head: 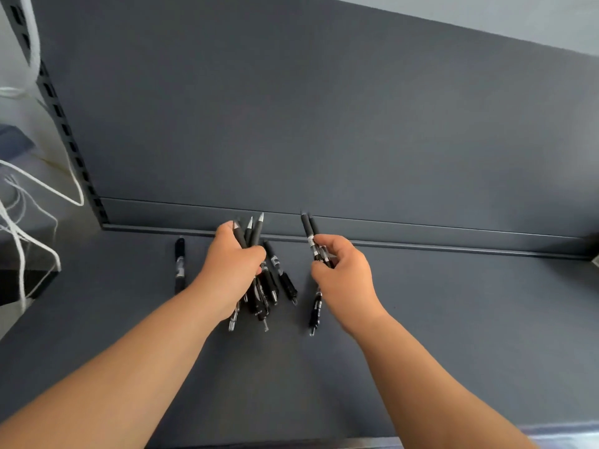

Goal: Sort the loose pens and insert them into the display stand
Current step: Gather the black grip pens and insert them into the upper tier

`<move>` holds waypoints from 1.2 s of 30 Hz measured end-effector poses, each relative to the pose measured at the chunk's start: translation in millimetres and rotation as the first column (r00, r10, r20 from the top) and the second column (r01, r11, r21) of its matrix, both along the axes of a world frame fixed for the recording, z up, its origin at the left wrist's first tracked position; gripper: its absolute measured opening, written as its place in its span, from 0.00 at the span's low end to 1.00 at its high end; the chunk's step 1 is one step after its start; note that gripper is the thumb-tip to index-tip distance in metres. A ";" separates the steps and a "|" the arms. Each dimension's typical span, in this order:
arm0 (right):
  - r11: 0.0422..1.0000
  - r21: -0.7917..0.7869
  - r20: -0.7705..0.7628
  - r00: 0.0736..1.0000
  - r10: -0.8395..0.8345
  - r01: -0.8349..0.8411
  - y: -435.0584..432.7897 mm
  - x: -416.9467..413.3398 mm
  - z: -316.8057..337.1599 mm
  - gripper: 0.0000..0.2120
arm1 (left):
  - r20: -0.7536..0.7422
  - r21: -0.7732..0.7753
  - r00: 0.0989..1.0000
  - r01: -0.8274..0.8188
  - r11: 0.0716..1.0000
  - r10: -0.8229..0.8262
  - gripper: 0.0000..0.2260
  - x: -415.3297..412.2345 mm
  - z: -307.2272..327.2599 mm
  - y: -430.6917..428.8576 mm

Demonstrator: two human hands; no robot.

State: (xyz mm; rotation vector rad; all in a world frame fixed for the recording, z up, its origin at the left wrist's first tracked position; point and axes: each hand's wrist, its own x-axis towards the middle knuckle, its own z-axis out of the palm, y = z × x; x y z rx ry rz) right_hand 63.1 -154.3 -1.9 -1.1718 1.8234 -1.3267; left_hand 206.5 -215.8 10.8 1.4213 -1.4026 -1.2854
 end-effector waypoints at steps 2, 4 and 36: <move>1.000 -0.019 0.025 1.000 0.002 -0.002 7.6 -9.5 2.5 0.18 | -0.006 -0.002 1.000 0.015 1.000 -0.015 0.17 -10.3 1.8 6.8; 0.999 -0.042 0.031 1.000 0.005 -0.004 16.9 -21.0 4.3 0.18 | -0.007 -0.013 0.999 0.032 0.999 -0.032 0.10 -22.3 6.2 13.4; 0.885 -0.278 0.281 0.913 -0.296 0.372 369.5 -349.9 61.7 0.11 | -0.334 -0.019 0.768 0.574 0.818 -0.547 0.06 -421.5 75.0 327.4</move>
